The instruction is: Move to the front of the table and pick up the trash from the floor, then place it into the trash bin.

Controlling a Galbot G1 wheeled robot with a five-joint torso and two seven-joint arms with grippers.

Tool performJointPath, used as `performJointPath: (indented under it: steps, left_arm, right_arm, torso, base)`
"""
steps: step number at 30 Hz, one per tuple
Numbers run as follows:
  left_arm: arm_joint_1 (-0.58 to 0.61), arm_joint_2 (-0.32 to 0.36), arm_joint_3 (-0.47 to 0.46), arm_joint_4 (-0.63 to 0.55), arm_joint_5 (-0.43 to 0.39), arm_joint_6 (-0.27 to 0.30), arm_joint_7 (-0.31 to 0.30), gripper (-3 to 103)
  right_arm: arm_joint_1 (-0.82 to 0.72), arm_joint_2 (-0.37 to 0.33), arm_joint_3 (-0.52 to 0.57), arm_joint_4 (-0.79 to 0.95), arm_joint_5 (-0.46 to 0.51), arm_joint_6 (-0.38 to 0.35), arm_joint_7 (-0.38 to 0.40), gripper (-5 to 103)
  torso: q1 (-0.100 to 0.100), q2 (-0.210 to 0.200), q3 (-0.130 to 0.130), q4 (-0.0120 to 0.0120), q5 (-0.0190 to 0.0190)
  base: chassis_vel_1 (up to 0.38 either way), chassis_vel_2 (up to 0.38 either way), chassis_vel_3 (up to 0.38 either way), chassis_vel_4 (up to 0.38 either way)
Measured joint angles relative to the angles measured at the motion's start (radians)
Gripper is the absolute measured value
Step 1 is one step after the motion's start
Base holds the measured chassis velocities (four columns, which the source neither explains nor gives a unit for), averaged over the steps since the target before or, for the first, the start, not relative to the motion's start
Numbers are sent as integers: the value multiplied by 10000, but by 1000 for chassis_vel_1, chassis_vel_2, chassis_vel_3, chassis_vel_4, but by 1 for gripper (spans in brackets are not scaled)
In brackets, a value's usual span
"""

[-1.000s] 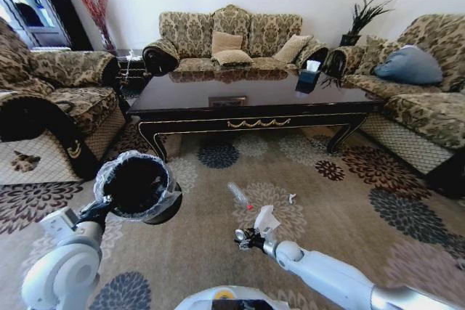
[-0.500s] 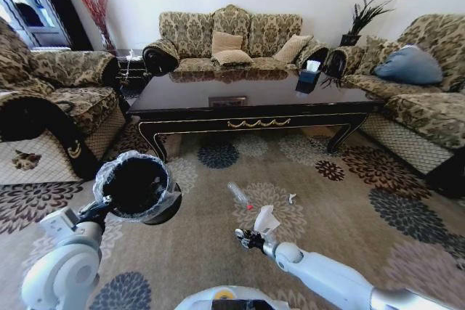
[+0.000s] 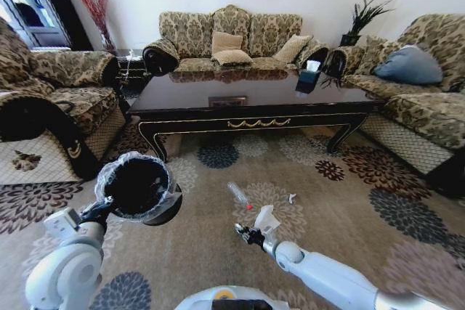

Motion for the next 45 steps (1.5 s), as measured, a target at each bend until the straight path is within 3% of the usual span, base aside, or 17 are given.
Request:
performJointPath:
  steps: [7, 15, 24, 31, 45]
  left_arm:
    - [-12, -12, 230, 282, 0, 0, -42, 3]
    - [-97, -88, 476, 502, 82, 0, -48, 3]
    - [-182, -150, 530, 587, 108, -1, -22, 3]
    - [-230, -230, 535, 603, 151, -1, 31, 3]
    - [-209, -255, 479, 584, 194, -3, 74, 3]
  right_arm:
    - [1555, -557, 427, 2222, 959, -75, 336, 26]
    - [4017, -1008, -754, 3889, 1835, -106, 333, 26]
    - [6114, -285, -2596, 4754, 2213, 25, 473, 26]
    - [6860, 686, -3961, 4073, 1865, 193, 520, 26]
    - [7147, 1490, -4538, 3656, 1835, 317, 653, 26]
  torso:
    - [0, 0, 0, 3, 0]
    - [0, 1, 0, -1, 0]
    - [0, 2, 0, 0, -2]
    - [0, 2, 0, 1, -2]
    - [1, 2, 0, -1, 0]
  base:
    - [0, 0, 0, 0]
    - [0, 0, 0, 0]
    - [0, 0, 0, 0]
    - [0, 0, 0, 0]
    - [0, 0, 0, 0]
